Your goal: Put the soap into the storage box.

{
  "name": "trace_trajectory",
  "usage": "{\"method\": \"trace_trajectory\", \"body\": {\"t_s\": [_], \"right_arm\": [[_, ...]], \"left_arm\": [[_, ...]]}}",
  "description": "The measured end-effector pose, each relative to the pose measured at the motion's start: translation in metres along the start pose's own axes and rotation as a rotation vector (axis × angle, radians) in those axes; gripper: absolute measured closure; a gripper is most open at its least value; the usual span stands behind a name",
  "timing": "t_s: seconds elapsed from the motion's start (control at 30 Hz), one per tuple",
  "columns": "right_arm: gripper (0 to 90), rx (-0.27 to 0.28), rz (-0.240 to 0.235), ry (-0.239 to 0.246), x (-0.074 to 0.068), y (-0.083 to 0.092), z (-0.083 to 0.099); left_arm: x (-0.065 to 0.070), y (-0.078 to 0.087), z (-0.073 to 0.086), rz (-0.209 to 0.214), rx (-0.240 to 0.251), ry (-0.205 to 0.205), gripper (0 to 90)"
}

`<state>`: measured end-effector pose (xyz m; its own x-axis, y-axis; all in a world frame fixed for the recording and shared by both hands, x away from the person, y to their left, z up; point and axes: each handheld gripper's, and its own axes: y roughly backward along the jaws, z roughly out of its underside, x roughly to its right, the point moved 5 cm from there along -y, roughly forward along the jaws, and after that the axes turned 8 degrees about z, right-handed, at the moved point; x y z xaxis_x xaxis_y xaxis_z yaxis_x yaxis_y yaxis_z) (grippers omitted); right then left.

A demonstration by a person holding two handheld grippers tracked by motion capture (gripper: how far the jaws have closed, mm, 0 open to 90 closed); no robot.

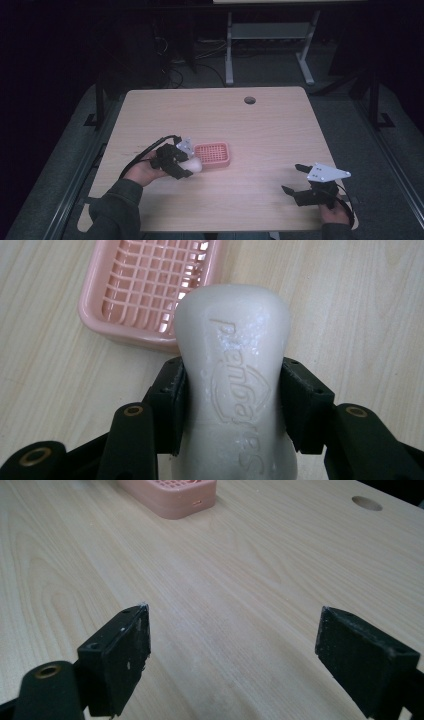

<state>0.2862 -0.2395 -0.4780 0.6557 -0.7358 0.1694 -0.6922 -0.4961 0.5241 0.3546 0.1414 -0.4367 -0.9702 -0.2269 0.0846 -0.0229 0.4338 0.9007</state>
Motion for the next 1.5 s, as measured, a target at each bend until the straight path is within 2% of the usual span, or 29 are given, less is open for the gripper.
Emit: {"method": "trace_trajectory", "body": {"t_s": [0.17,0.87,1.43,1.5], "right_arm": [[13.7,0.001,0.000,-0.010,0.000,0.001,0.000],[13.7,0.003,0.009,-0.016,0.001,0.002,-0.001],[13.7,0.009,0.007,-0.013,0.000,0.002,-0.002],[13.7,0.007,0.008,0.001,0.000,0.002,-0.002]], "left_arm": [[-0.003,0.000,-0.005,0.006,0.010,0.000,49.4],[-0.016,0.001,-0.025,0.008,-0.006,-0.021,49.4],[-0.025,-0.008,-0.041,0.024,-0.018,-0.030,49.4],[-0.026,-0.011,-0.042,0.028,-0.021,-0.028,49.4]]}}
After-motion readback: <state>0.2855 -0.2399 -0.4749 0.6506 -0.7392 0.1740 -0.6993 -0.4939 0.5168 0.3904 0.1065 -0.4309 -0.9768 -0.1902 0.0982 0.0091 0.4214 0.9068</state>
